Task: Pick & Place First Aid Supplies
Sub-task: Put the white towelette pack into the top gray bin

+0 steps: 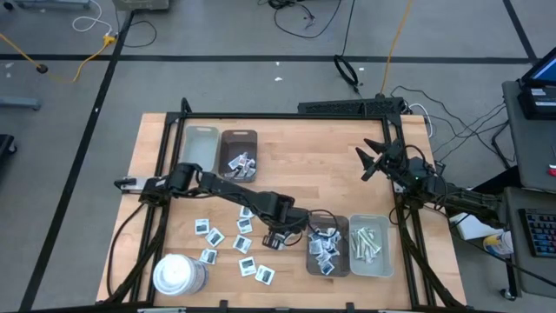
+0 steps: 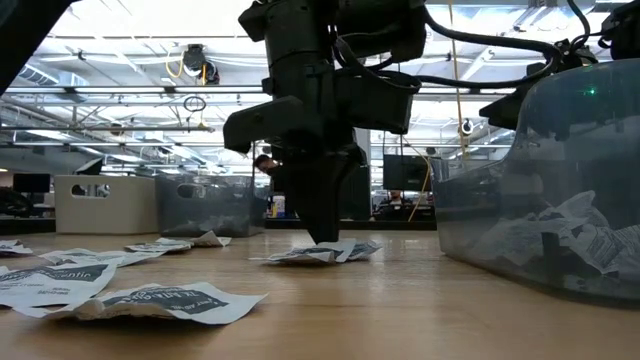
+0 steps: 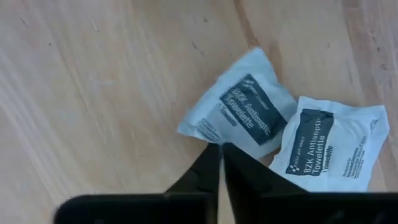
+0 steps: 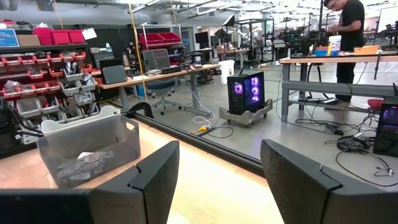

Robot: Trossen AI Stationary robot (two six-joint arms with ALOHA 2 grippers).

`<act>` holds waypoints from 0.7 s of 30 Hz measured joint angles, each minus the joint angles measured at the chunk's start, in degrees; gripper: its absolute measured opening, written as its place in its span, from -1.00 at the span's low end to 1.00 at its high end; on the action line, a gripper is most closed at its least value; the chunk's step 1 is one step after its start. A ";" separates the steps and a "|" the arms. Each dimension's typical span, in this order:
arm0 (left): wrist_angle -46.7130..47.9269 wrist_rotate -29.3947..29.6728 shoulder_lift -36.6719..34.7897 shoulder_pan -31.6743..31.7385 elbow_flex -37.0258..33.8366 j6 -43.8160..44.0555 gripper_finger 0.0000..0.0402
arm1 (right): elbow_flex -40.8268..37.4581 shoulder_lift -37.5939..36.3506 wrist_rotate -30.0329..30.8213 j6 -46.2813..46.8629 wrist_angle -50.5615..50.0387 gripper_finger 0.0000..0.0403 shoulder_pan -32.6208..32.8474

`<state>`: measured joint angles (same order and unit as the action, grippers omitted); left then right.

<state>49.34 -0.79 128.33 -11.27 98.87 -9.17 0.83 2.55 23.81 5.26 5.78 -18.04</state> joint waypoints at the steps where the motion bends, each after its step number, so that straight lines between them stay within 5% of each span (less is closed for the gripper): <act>1: 0.00 -0.21 0.00 0.05 0.00 -0.03 -0.95 | 0.01 0.00 0.00 0.00 0.00 0.10 0.01; 21: 4.22 -3.76 -5.22 3.71 -0.07 3.66 -1.00 | 0.00 -0.02 -0.01 -0.01 0.00 0.10 0.01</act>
<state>53.56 -4.56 123.11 -7.56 98.80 -5.51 0.83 2.52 23.81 5.26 5.78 -18.02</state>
